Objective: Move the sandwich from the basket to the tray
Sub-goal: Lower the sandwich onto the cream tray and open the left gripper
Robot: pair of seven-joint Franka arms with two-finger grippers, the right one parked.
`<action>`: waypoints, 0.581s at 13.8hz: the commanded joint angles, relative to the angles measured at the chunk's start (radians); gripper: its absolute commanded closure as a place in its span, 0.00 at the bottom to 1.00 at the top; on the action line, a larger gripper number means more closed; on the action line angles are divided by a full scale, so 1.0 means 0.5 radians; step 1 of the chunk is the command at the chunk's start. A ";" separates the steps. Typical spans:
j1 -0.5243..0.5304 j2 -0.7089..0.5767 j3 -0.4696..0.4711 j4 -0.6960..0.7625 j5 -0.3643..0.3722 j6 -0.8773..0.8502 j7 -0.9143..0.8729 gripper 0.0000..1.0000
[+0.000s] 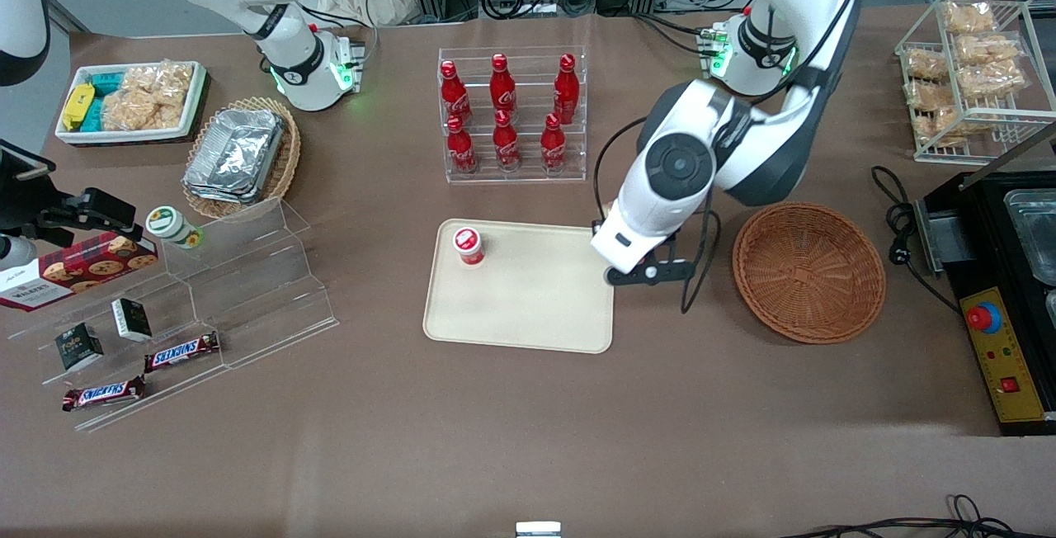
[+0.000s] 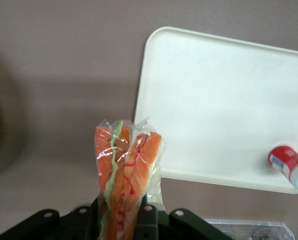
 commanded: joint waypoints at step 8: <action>-0.146 0.650 0.003 0.426 0.182 0.185 -0.005 0.74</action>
